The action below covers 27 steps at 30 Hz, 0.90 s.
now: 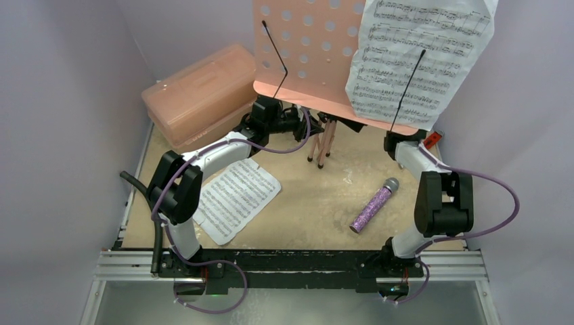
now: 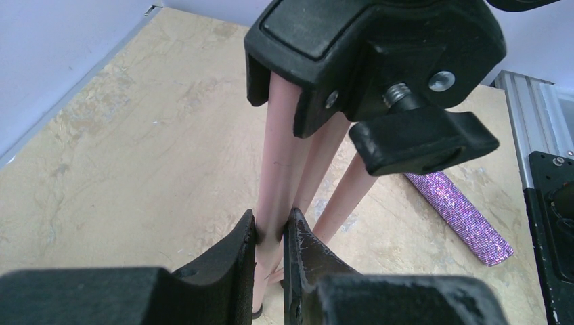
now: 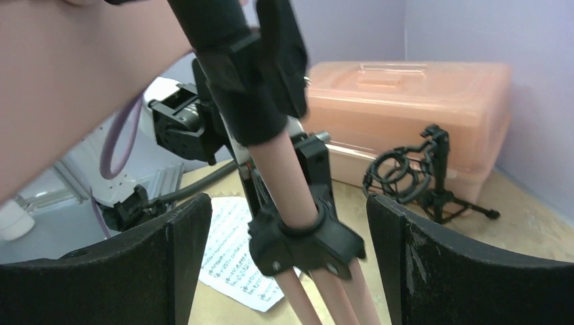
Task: Set up the instrument practice props
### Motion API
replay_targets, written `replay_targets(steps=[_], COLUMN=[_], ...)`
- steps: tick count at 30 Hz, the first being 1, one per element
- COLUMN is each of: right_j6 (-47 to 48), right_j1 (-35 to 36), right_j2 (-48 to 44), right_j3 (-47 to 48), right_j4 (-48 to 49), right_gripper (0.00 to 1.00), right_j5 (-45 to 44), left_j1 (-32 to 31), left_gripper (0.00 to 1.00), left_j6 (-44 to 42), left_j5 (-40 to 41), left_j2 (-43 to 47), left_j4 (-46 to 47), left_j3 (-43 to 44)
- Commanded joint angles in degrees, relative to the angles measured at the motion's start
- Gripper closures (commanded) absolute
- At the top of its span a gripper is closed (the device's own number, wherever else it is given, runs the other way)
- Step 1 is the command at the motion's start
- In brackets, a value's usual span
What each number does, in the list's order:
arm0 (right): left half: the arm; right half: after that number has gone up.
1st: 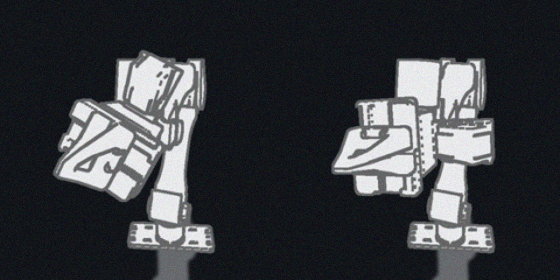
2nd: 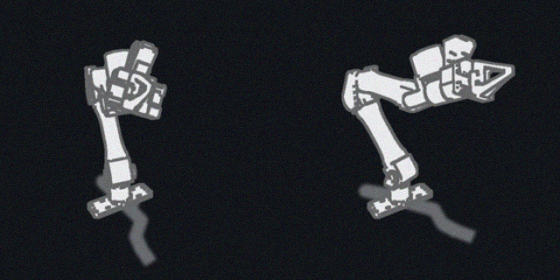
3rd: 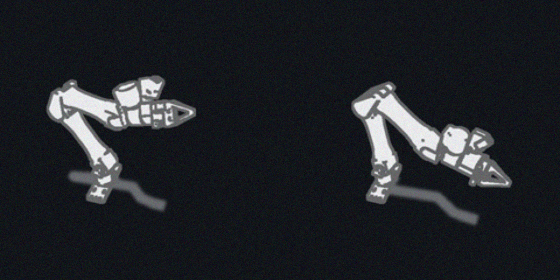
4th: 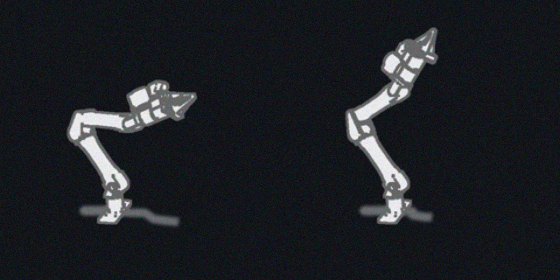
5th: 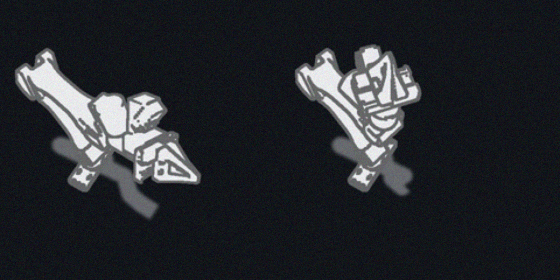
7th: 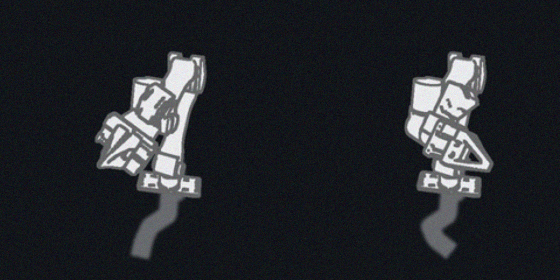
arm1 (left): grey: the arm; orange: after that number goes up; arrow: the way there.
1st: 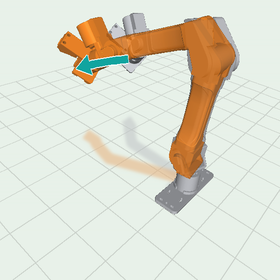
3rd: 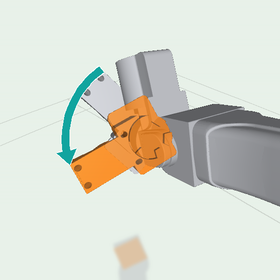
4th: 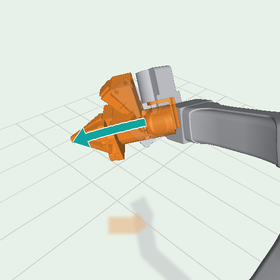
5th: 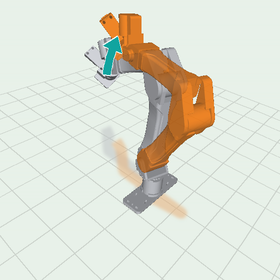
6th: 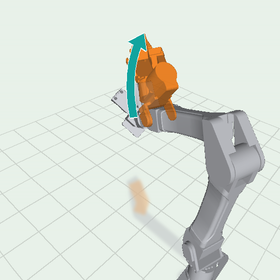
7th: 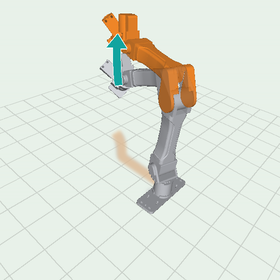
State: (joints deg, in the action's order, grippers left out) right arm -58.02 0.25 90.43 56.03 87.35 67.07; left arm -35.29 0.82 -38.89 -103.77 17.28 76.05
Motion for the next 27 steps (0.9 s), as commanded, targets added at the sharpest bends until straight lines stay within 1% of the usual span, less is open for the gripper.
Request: replay_targets(steps=[1,6,9,10,12,15,16,18,19,27], right_j6=[1.3,6.9,7.9,7.2,5.8,5.0,4.9,4.8,4.8,5.8], right_j1=[3.8,6.8,7.4,7.5,7.5,7.5,7.5,7.5,7.5,7.5], right_j2=[0.8,1.2,2.0,2.3,2.8,2.7,2.5,2.2,2.1,0.0], right_j3=[5.1,6.8,6.9,7.1,7.5,8.0,8.3,9.2,9.6,14.0], right_j4=[28.1,21.2,20.9,21.8,23.4,24.2,24.1,23.4,22.9,19.0], right_gripper=[0.13,0.15,0.21,0.25,0.36,0.6,0.71,0.97,1.0,1.0], right_j5=[-0.5,-0.4,-0.8,-0.9,-1.1,-1.5,-1.4,-1.0,-0.8,-1.4], left_j1=[-0.3,-0.3,-0.3,-0.3,-0.3,-0.3,-0.3,-0.3,-0.2,-0.3], left_gripper=[1.0,1.0,1.0,1.0,1.0,1.0,1.0,1.0,1.0,1.0], left_j6=[3.8,4.0,4.1,4.1,4.1,4.3,4.5,4.9,5.0,5.9], left_j5=[-3.7,-3.4,-3.2,-3.1,-2.7,-2.3,-2.0,-1.2,-0.8,5.9], left_j2=[3.1,3.2,3.2,3.3,3.2,3.3,3.3,3.6,3.7,6.6], left_j4=[-3.2,-3.2,-3.2,-3.4,-3.6,-3.9,-4.1,-4.6,-4.9,-6.9], left_j3=[0.1,0.2,0.3,0.3,0.4,0.4,0.4,0.4,0.4,-2.4])
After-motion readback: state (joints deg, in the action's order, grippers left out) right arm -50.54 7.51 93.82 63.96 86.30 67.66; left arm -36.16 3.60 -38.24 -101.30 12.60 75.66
